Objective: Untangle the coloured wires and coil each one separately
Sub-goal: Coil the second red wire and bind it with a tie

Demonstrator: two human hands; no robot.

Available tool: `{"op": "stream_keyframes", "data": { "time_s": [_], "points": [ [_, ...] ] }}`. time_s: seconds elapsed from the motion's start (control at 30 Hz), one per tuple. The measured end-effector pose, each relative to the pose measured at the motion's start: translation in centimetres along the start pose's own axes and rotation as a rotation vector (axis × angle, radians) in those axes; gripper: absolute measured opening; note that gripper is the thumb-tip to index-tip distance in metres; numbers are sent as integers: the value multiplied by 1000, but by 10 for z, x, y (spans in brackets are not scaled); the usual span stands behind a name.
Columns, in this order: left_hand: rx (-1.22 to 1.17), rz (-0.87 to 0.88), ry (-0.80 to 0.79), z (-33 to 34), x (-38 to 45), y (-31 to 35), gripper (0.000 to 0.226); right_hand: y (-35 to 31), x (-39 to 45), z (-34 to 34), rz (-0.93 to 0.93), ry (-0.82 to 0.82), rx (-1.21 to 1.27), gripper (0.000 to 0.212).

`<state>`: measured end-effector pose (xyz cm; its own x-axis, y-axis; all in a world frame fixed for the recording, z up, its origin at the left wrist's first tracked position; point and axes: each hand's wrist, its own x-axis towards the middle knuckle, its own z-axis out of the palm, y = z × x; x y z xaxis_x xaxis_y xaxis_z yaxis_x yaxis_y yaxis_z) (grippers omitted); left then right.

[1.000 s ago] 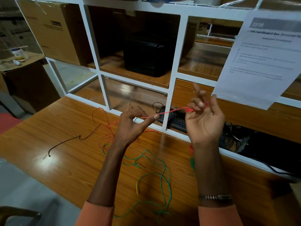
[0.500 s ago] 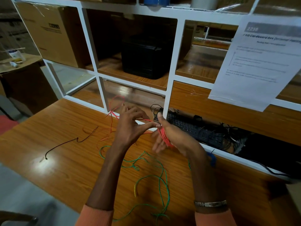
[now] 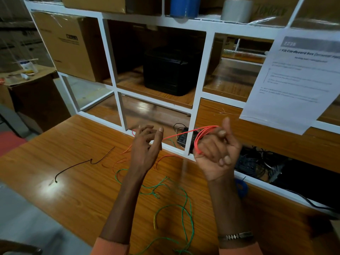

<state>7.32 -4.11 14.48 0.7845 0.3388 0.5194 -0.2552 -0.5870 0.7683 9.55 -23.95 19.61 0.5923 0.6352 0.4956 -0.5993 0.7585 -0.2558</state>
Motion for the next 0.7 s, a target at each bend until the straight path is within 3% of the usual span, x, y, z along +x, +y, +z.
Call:
{"op": "stream_keyframes", "data": {
  "time_s": [0.1,0.2,0.33,0.43,0.5,0.6,0.67,0.7],
  "points": [
    [-6,8,61,5,-2,8,53,-1,4,15,-190,-99,179,68],
    [44,-8,31,0,0,-8,57,-17,5,31,-304,-138,186,63],
    [40,18,13,-4,-2,-13,56,-36,5,40,-506,223,37,45],
    [25,65,-5,-5,-3,-8,45,-49,1,32,-611,413,-2,48],
    [-12,90,-57,-7,-2,-6,39,-50,0,26,-641,633,-227,48],
    [-26,108,-164,-3,-2,-2,32,-37,2,17,-467,1034,-847,66],
    [20,128,-200,1,-3,-1,26,-30,4,16,-32,1262,-1299,79],
    [44,138,-199,3,-2,-2,22,-28,4,16,240,1291,-1475,82]
  ]
}}
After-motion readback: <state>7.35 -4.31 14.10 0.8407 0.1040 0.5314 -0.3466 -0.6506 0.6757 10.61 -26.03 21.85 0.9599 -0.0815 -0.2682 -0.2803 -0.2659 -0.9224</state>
